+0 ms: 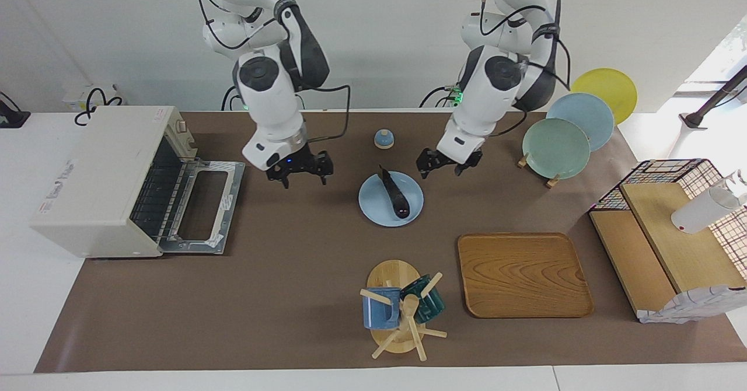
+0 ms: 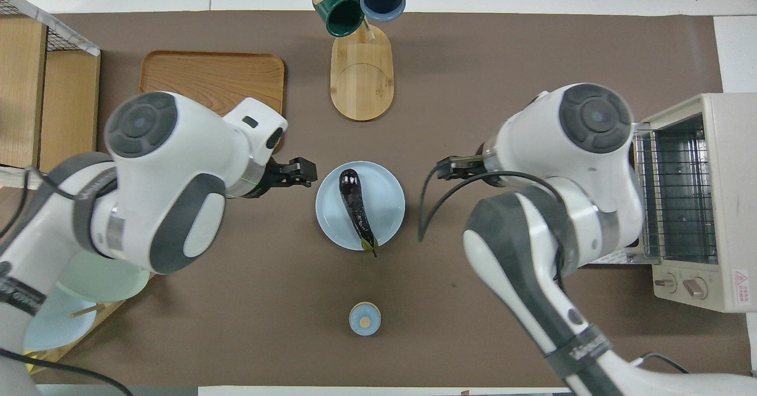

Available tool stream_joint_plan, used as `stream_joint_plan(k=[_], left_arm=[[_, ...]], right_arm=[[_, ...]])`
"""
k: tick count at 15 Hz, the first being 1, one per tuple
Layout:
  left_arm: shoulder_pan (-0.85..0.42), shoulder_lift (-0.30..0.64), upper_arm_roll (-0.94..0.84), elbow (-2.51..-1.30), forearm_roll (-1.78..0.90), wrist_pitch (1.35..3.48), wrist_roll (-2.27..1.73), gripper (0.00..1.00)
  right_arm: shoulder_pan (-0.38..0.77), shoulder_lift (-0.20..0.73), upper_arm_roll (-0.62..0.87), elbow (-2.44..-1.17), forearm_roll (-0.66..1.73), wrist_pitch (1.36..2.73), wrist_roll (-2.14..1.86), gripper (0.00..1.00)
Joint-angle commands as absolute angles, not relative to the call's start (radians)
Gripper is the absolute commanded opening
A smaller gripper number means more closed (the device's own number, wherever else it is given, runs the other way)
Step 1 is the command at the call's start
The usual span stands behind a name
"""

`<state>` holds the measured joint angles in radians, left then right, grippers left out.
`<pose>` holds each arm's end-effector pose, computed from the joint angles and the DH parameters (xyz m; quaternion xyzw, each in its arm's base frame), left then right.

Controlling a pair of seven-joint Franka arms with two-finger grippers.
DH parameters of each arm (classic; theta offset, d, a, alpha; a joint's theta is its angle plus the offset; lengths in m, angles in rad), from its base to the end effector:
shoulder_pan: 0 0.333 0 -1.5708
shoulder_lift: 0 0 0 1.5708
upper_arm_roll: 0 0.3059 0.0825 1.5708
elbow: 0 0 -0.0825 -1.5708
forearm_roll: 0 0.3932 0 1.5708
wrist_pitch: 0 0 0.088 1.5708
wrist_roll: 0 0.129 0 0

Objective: Put eggplant into oven
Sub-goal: 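Withdraw the left gripper while the right gripper grasps the plate rim, then carry the plate with the eggplant into the oven with the right gripper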

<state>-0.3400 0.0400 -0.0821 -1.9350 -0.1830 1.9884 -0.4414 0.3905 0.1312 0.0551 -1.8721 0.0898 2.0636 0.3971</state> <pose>0.5221 -0.2505 0.4301 0.9953 0.0461 -0.0297 0.0804 0.5472 0.2676 0.4125 -0.9986 -0.0038 -0.0096 0.0523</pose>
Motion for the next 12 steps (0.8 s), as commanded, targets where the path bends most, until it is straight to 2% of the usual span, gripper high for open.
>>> stream_joint_plan(k=[1, 5, 9, 11, 12], left_arm=[[-0.200, -0.063, -0.089, -1.939, -0.198, 1.883, -0.298, 1.00], [-0.036, -0.078, -0.089, -1.824, -0.144, 1.691, -0.103, 1.00], [0.003, -0.121, -0.089, -1.832, -0.101, 1.626, -0.025, 1.00], [0.003, -0.127, -0.089, -1.832, -0.092, 1.615, -0.025, 1.00], [0.003, -0.129, -0.089, -1.832, -0.091, 1.611, -0.025, 1.00]], right_arm=[[0.552, 0.251, 0.054, -1.743, 0.031, 2.101, 0.611, 1.00], [0.761, 0.503, 0.054, -1.502, -0.136, 2.115, 0.888, 1.00], [0.767, 0.523, 0.057, -1.583, -0.186, 2.253, 0.890, 0.99], [0.769, 0.508, 0.057, -1.661, -0.186, 2.336, 0.890, 0.75], [0.769, 0.502, 0.057, -1.692, -0.186, 2.377, 0.890, 0.69]])
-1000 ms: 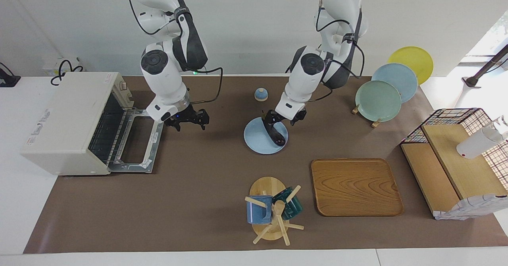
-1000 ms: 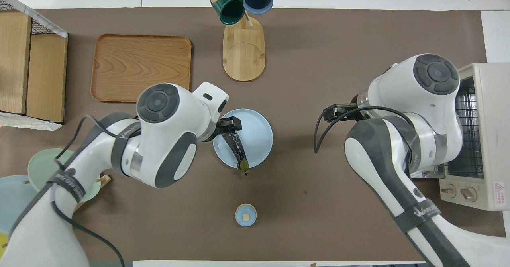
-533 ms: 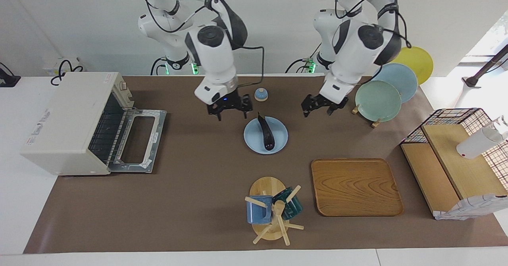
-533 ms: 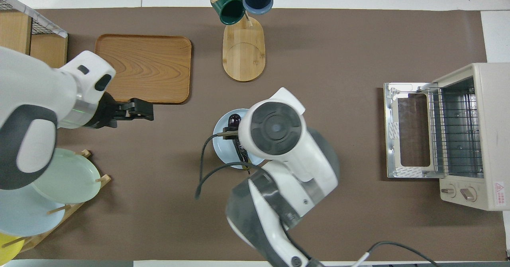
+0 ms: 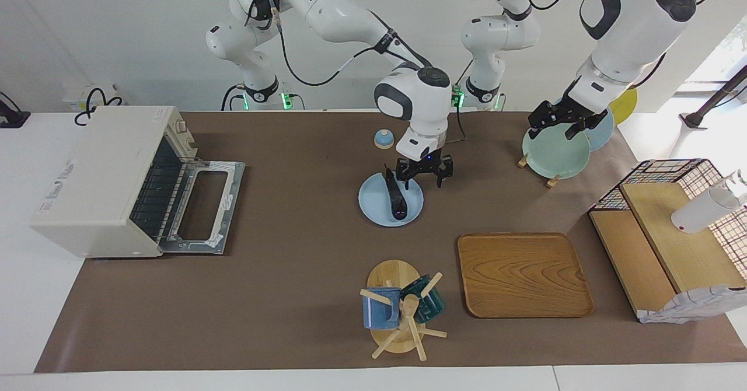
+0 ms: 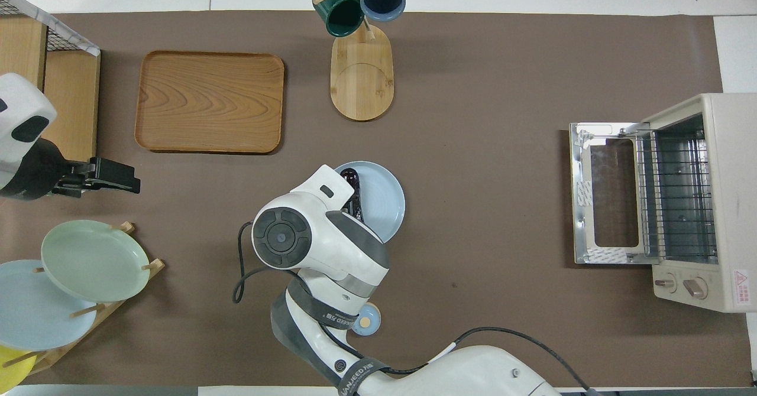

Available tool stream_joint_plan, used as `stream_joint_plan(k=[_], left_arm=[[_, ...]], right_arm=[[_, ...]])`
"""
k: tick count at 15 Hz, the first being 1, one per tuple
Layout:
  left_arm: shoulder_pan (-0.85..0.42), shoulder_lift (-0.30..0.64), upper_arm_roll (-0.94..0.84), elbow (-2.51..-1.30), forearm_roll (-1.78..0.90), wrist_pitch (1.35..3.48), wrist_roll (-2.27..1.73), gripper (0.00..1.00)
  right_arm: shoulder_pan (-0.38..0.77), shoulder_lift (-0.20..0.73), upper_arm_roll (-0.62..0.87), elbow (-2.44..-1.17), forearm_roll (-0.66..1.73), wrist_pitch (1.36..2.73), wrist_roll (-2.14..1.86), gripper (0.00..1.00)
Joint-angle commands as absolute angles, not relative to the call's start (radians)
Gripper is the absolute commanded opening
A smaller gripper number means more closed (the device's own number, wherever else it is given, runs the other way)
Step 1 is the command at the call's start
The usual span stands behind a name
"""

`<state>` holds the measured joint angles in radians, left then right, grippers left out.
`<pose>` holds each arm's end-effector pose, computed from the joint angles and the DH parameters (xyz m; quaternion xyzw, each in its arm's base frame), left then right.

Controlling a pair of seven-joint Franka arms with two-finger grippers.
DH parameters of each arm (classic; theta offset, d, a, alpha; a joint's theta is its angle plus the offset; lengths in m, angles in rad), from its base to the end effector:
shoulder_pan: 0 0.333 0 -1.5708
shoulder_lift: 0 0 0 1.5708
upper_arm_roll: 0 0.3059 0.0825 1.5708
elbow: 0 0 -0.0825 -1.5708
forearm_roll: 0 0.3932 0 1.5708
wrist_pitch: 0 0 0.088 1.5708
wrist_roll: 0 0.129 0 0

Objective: Put eggplant into oven
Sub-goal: 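Carry the plate with the eggplant into the oven with the right gripper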

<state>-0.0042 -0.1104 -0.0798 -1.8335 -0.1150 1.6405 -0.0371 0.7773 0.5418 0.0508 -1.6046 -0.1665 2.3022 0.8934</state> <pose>0.5236 -0.0597 0.5327 0.9976 -0.0166 -0.0445 0.0501 0.4880 0.5163 0.2946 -0.9954 -0.0134 -0.0915 0.0246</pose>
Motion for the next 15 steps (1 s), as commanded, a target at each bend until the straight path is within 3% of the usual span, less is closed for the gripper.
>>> stream_joint_plan(k=[1, 5, 7, 10, 12, 15], left_arm=[[0.002, -0.130, -0.089, -1.830, -0.091, 1.609, -0.025, 1.00], [-0.020, -0.129, -0.089, -1.816, -0.057, 1.598, -0.028, 1.00], [-0.087, -0.109, -0.042, -1.754, -0.037, 1.560, -0.031, 1.00], [-0.147, -0.028, 0.018, -1.588, -0.032, 1.494, -0.026, 1.00], [-0.147, -0.026, 0.017, -1.606, -0.031, 1.506, -0.023, 1.00], [-0.147, -0.028, 0.018, -1.677, -0.031, 1.569, -0.002, 1.00]], right_arm=[[0.772, 0.506, 0.057, -1.700, -0.186, 2.396, 0.891, 0.68], [0.782, 0.528, 0.057, -1.703, -0.195, 2.407, 0.891, 0.61], [0.782, 0.526, 0.057, -1.723, -0.198, 2.413, 0.891, 0.43], [0.781, 0.525, 0.057, -1.739, -0.198, 2.442, 0.891, 0.23], [0.781, 0.525, 0.057, -1.750, -0.196, 2.457, 0.890, 0.00], [0.779, 0.520, 0.055, -1.714, -0.237, 2.377, 0.861, 0.00]])
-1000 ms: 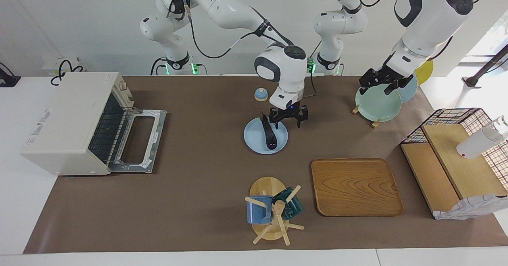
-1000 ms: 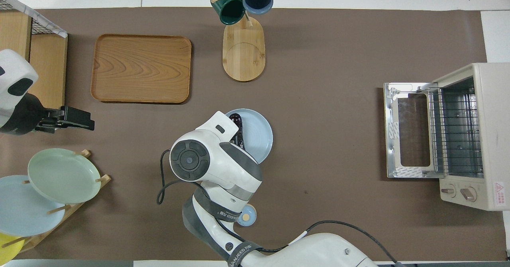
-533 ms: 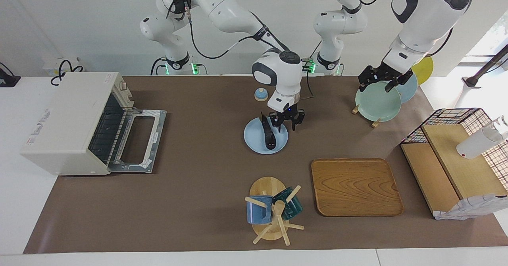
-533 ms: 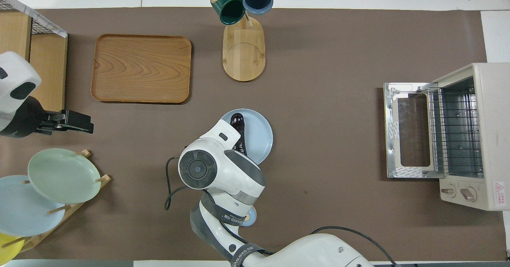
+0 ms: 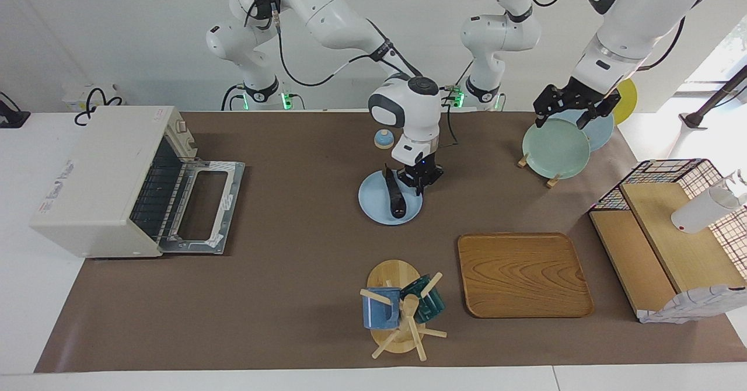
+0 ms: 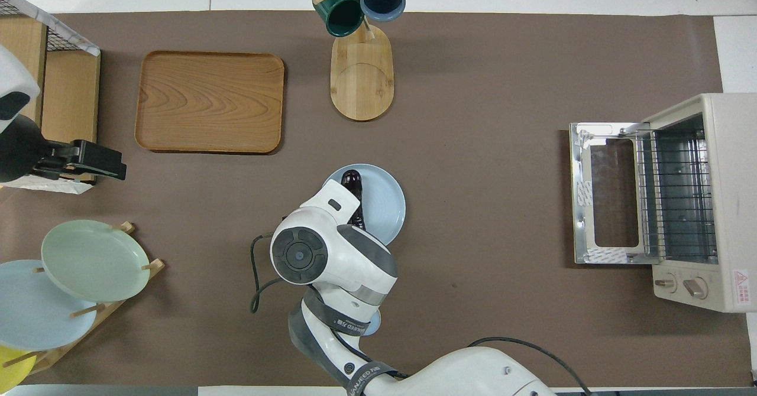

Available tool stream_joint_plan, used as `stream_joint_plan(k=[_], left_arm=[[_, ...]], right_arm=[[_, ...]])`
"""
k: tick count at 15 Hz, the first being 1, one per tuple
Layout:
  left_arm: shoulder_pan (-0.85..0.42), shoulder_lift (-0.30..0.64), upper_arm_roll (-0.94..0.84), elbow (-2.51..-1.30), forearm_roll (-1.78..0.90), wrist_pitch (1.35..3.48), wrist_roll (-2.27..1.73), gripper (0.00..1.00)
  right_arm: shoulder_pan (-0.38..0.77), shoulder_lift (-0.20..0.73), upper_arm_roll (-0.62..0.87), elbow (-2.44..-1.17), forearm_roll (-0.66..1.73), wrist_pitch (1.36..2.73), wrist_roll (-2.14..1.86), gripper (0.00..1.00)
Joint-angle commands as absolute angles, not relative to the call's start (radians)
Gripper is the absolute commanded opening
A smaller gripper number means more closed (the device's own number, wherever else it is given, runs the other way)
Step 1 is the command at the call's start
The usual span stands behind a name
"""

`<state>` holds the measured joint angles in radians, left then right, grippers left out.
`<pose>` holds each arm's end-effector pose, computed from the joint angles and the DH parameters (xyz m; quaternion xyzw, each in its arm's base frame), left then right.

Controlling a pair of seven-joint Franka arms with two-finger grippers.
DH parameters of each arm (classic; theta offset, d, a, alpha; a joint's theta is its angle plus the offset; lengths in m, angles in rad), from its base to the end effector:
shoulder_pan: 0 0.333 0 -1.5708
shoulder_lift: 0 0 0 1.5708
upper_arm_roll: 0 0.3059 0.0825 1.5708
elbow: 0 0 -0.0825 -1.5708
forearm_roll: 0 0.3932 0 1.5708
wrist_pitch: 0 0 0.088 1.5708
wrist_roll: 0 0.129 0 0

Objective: Put eggplant into oven
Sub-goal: 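Carry the plate with the eggplant into the oven with the right gripper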

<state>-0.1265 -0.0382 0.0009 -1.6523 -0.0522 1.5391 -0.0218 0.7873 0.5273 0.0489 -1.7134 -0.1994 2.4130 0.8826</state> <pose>0.5401 -0.0751 0.5722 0.9976 -0.0517 -0.0393 0.0233 0.4702 0.5102 0.2650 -0.9936 -0.0409 -0.1023 0.0260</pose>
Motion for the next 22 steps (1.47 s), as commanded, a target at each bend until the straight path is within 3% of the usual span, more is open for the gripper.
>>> stream_joint_plan(k=[1, 5, 10, 12, 15, 22], left_arm=[[-0.147, -0.026, 0.017, -1.671, -0.031, 1.563, -0.002, 1.00], [-0.161, -0.021, 0.018, -1.666, -0.031, 1.554, -0.002, 1.00], [-0.147, 0.003, 0.008, -1.657, -0.002, 1.574, 0.008, 1.00], [-0.134, 0.000, 0.002, -1.654, -0.002, 1.565, 0.011, 1.00], [-0.112, 0.000, 0.003, -1.654, -0.002, 1.562, 0.012, 1.00], [-0.106, -0.015, 0.006, -1.658, -0.003, 1.569, 0.008, 1.00]], right_arm=[[0.776, 0.520, 0.055, -1.672, -0.262, 2.305, 0.851, 0.00], [0.723, 0.448, 0.048, -1.601, -0.282, 2.042, 0.692, 0.00], [0.484, 0.203, 0.048, -1.837, -0.284, 1.925, 0.484, 0.00], [0.408, 0.146, 0.046, -1.900, -0.284, 1.869, 0.413, 0.00], [0.266, 0.107, 0.046, -1.980, -0.284, 1.871, 0.277, 0.00], [-0.006, 0.071, 0.046, -2.006, -0.287, 1.894, -0.069, 0.00]])
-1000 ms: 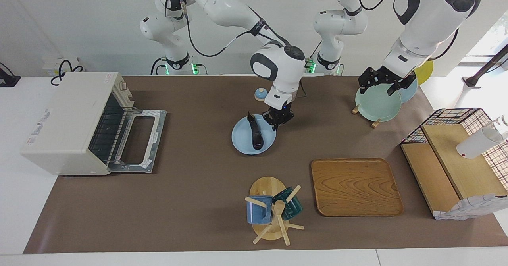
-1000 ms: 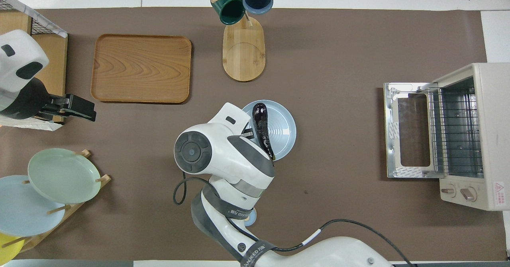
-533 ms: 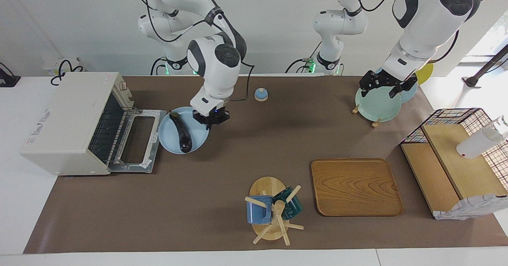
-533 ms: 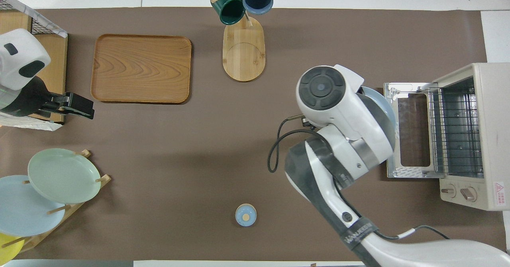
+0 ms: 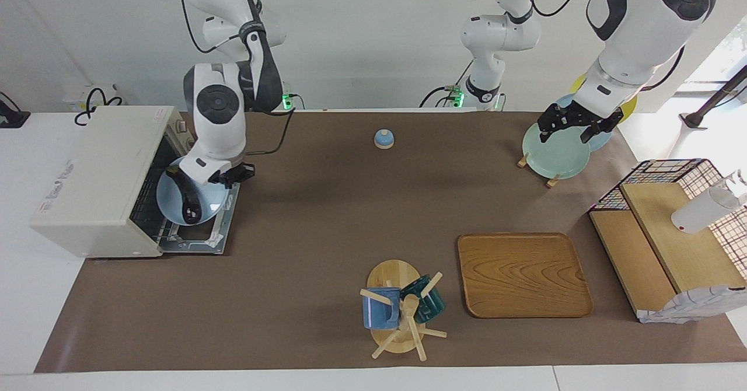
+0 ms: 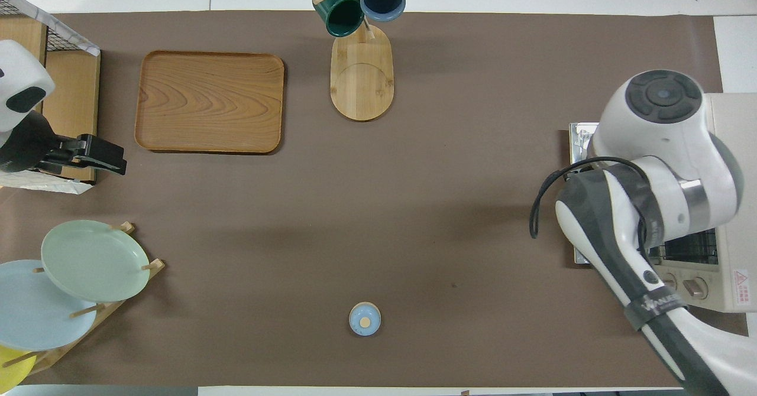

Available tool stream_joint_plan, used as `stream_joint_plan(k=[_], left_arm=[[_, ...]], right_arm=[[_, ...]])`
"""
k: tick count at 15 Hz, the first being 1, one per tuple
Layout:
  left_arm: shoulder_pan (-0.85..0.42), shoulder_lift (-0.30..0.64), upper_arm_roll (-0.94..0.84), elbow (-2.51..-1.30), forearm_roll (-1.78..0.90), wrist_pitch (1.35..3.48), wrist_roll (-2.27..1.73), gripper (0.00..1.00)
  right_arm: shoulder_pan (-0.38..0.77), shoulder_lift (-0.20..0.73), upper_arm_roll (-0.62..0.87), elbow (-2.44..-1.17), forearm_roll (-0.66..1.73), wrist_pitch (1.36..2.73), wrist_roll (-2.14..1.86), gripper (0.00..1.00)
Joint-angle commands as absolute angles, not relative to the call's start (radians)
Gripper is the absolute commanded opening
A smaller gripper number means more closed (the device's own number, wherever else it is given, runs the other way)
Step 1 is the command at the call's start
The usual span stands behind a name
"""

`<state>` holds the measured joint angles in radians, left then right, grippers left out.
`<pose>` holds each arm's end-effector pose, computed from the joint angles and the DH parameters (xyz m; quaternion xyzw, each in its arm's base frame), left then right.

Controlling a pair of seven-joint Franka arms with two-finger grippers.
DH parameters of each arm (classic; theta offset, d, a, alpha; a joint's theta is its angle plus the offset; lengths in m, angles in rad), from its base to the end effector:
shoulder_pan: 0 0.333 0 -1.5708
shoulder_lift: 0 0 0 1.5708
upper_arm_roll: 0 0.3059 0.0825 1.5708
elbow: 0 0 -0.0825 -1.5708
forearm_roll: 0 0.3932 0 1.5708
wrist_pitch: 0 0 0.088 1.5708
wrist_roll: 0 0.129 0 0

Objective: Put eggplant into oven
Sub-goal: 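Carry the plate with the eggplant into the oven with the right gripper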

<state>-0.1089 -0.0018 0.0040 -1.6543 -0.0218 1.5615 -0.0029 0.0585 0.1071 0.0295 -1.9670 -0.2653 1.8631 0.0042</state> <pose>0.5531 -0.0611 0.5528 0.9976 -0.0505 -0.0460 0.0084 0.5598 0.0233 0.3693 0.9829 0.0926 -0.0986 0.1250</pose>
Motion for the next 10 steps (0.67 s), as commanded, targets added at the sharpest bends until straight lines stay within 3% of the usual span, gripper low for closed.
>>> stream_joint_plan(k=[1, 6, 10], left_arm=[[-0.104, -0.020, 0.011, -1.658, -0.003, 1.574, 0.003, 1.00], [-0.106, -0.020, 0.011, -1.661, -0.003, 1.574, 0.003, 1.00], [-0.106, -0.020, 0.011, -1.661, -0.003, 1.572, 0.003, 1.00]], right_arm=[[-0.030, 0.057, 0.046, -2.026, -0.288, 1.905, -0.095, 0.00], [-0.107, 0.009, 0.046, -2.161, -0.284, 2.040, -0.166, 0.00], [-0.109, 0.006, 0.048, -2.181, -0.268, 2.054, -0.138, 0.00]])
